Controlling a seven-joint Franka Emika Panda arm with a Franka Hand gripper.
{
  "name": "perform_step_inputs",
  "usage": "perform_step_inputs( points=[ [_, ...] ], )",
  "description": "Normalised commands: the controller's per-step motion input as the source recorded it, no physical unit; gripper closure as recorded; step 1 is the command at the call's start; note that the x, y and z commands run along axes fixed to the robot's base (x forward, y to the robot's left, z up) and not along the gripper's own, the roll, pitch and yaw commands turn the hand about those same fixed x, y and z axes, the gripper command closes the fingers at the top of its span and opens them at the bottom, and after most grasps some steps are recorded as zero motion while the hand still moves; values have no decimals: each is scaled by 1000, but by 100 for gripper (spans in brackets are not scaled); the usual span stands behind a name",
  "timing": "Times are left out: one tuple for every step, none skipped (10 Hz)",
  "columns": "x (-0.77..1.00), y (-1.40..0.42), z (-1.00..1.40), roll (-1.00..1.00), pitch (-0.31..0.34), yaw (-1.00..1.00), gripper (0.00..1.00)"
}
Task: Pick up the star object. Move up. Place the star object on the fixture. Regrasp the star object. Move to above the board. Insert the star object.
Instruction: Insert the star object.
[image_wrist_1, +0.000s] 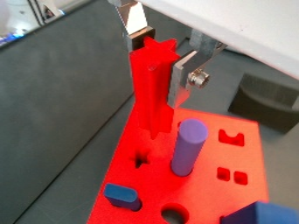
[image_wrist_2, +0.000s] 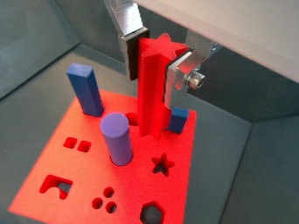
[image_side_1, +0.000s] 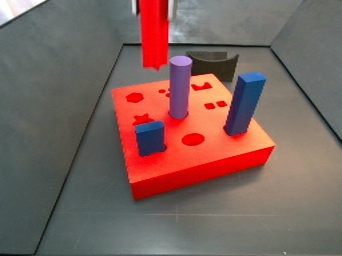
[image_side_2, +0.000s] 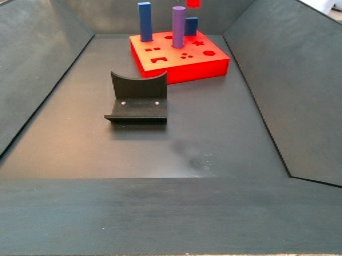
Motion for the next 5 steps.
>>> perform_step_inputs(
  points=[
    [0,-123,-266,57,3,0,100],
    [-54,-111,-651,6,0,-6,100],
    [-6,-40,-1000,0,0,-214,100],
    [-26,-17,-1000,-54,0,-446,100],
    [-60,-23,-949,-71,-10,-591,100]
  ],
)
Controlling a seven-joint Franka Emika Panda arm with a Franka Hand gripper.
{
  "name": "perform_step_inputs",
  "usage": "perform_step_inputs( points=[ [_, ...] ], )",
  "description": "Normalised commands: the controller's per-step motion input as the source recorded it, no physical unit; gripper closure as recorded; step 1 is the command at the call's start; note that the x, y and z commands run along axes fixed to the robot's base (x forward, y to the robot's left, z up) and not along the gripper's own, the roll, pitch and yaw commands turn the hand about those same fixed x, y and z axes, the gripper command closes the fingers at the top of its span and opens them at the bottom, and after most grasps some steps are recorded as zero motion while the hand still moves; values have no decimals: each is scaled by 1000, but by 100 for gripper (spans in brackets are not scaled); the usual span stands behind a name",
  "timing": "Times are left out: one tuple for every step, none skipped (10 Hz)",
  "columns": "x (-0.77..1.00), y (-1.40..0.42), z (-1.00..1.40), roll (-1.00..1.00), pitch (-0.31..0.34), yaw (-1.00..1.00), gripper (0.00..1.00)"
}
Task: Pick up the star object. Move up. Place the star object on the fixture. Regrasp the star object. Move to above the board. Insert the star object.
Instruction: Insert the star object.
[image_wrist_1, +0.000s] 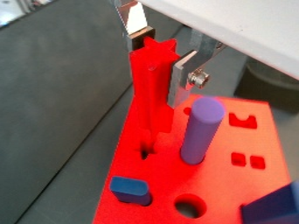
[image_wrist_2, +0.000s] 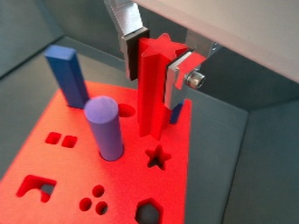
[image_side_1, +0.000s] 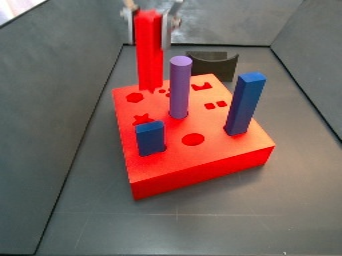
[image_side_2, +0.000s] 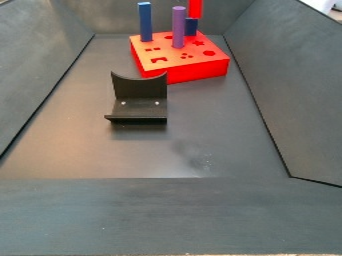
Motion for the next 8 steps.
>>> perform_step_inputs(
  points=[
    [0,-29,-949,-59,0,-629,100],
    [0,-23,-1000,-30,0,-603,100],
    [0,29,-577,-44,0,-300,100],
    [0,0,-34,0,0,0,100],
    [0,0,-166,0,0,0,100],
    [0,0,-280,0,0,0,100],
    [0,0,-409,11,0,6,100],
    [49,3,-580,29,0,60,100]
  ],
)
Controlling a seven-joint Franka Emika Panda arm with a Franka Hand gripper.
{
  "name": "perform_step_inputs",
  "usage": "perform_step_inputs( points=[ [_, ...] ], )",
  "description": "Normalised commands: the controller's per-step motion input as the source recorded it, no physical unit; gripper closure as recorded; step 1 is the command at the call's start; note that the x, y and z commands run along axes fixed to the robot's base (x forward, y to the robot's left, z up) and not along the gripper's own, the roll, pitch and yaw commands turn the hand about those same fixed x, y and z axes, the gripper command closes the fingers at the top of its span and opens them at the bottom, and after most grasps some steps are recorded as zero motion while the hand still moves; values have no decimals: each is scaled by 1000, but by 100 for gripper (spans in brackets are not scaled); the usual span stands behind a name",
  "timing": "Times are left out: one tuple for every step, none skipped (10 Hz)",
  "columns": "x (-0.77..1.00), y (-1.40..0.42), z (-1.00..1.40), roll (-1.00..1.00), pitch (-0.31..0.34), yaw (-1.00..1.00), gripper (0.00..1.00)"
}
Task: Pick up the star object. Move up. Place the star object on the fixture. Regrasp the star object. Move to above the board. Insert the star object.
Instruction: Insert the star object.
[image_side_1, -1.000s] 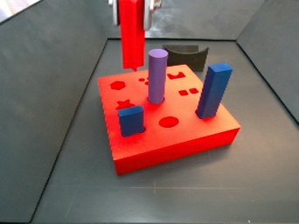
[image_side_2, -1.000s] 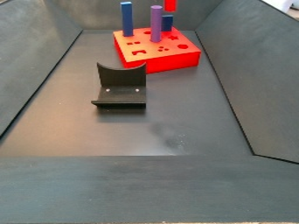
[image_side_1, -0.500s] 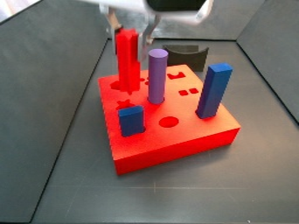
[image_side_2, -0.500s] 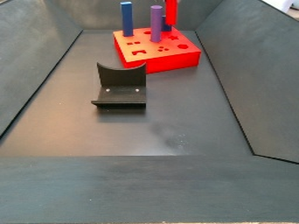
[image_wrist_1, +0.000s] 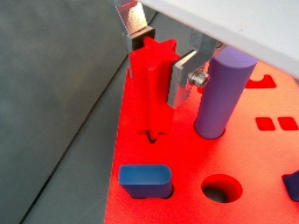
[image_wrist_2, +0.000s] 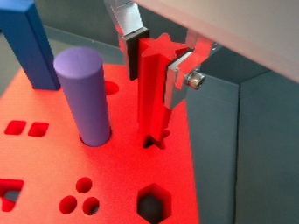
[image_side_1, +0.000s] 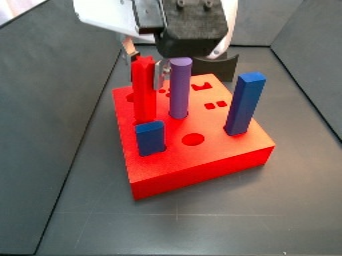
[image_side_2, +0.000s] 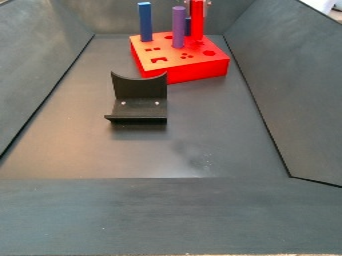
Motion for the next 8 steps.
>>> perform_step_inputs(
  points=[
    [0,0,-640,29,0,46,100],
    [29,14,-646,19,0,26,100],
    [0,37,-683,19,0,0,100],
    [0,137,-806,0,0,-86,100],
    [-71,197,-897,0,0,-117,100],
    [-11,240,-880,1,0,331,100],
    [11,126,-823,-7,0,391,100],
    [169,14,-829,-29,1,460,100]
  ],
)
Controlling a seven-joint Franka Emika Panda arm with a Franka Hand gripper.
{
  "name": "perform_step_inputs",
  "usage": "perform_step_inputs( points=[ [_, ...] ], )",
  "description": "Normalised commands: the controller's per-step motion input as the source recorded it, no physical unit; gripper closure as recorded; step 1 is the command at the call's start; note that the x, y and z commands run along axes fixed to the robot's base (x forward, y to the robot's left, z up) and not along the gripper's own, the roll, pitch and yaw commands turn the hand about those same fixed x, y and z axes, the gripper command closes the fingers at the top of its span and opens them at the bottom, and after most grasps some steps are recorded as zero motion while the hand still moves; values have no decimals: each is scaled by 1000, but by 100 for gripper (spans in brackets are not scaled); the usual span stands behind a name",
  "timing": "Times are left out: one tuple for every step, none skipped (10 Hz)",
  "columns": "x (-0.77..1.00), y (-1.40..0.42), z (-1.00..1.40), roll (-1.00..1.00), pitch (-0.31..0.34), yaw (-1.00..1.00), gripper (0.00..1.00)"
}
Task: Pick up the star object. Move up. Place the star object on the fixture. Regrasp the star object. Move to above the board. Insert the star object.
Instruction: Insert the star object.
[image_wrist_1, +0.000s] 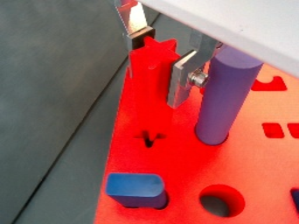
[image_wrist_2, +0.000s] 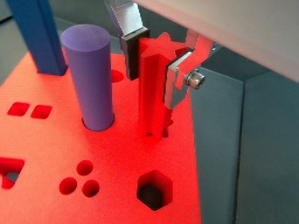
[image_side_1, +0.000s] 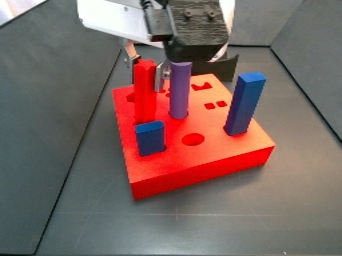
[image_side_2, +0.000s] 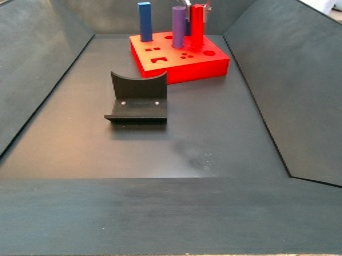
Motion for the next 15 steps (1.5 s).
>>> perform_step_inputs(
  points=[
    [274,-89,-857,-6,0,503,100],
    [294,-186,-831,-21,0,549,100],
    [0,-243,-649,-27,-210,157,100],
    [-69,0,-683,-21,-270,-66,100],
    [-266,203,-697,-87,-191,-511,100],
    [-280,163,-757,-101,-131,-626,100],
    [0,9,0,-19,0,-17,100],
    [0,-234,-323,0,-83,0,100],
    [-49,-300,-486,0,-123,-69,100],
    [-114,-249,-523,-23,-190,-380,100],
    [0,0,0,-10,0,0,100],
    [-51,9,-331,0,-4,0,100],
    [-66,240,-514,0,0,54,100],
    [-14,114,-60,0,0,157,100],
    [-3,0,-69,0,0,0,100]
  ],
)
